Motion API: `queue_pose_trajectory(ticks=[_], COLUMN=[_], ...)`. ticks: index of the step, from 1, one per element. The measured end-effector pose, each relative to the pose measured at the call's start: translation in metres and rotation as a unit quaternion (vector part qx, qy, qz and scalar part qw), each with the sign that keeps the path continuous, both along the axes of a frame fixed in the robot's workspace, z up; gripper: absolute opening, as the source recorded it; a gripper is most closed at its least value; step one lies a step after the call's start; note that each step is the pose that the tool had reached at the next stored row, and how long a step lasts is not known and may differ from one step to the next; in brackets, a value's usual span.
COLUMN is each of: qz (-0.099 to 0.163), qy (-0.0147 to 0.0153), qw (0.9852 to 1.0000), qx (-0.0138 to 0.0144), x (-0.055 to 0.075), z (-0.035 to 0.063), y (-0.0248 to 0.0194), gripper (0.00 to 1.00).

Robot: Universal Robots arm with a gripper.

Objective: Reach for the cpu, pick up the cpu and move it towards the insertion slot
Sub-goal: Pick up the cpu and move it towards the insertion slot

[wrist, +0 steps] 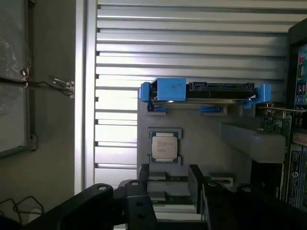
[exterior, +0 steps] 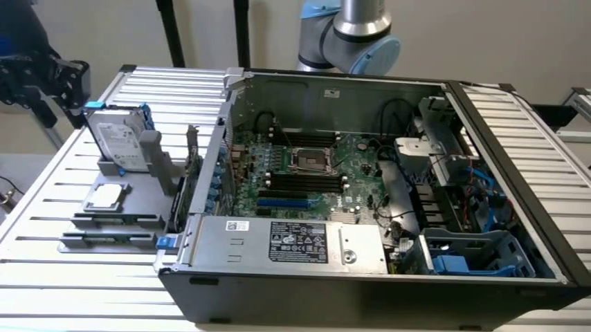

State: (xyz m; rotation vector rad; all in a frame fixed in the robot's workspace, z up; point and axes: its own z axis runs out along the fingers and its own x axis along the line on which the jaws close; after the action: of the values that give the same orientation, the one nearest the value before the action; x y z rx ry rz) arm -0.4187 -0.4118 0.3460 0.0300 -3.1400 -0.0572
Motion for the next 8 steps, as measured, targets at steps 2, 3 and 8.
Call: queue_pose_trajectory(ticks=[2, 3, 8], qz=[0.0, 0.0, 0.0], qy=[0.0, 0.0, 0.0002], qw=[1.0, 1.0, 1.0], qx=[0.0, 0.0, 0.0], x=[0.0, 0.0, -0.0001], z=[-0.0004, -0.0007, -0.0065], y=[0.0, 0.0, -0.0003], gripper=[0.53, 0.59, 0.71])
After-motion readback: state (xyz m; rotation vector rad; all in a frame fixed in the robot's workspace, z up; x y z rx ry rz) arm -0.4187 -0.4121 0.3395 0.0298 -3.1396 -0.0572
